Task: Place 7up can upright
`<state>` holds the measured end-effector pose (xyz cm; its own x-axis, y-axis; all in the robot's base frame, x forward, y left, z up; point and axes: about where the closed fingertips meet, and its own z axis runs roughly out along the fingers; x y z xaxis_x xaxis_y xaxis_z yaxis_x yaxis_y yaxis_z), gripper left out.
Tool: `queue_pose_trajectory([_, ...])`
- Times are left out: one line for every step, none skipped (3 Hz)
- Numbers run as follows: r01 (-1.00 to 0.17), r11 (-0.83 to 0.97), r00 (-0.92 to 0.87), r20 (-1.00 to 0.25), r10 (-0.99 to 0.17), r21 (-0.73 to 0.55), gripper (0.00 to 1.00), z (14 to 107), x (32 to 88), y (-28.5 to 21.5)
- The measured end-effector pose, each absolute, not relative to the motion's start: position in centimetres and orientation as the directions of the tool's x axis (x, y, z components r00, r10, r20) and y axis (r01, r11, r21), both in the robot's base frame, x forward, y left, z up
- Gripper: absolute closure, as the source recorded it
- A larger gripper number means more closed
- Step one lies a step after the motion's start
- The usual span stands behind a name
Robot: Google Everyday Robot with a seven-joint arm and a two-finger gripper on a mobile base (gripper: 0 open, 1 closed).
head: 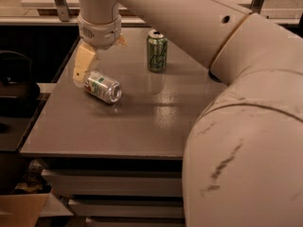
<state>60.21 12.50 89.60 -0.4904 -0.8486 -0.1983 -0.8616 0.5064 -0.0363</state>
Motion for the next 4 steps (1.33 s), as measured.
queue_pose_trajectory([-0.857,0.515,-0.505,-0.169,-0.847,-0.019,0.0,87.4,59.9,14.6])
queue_pose_trajectory([-0.864,0.504,-0.498,-0.147,-0.855,-0.007,0.0,85.6,59.5,16.4])
queue_pose_trajectory([-0.867,0.498,-0.495,-0.132,-0.859,0.01,0.15,84.1,59.1,17.2])
queue_pose_trajectory([-0.868,0.497,-0.495,-0.118,-0.861,0.021,0.38,83.2,58.8,17.3])
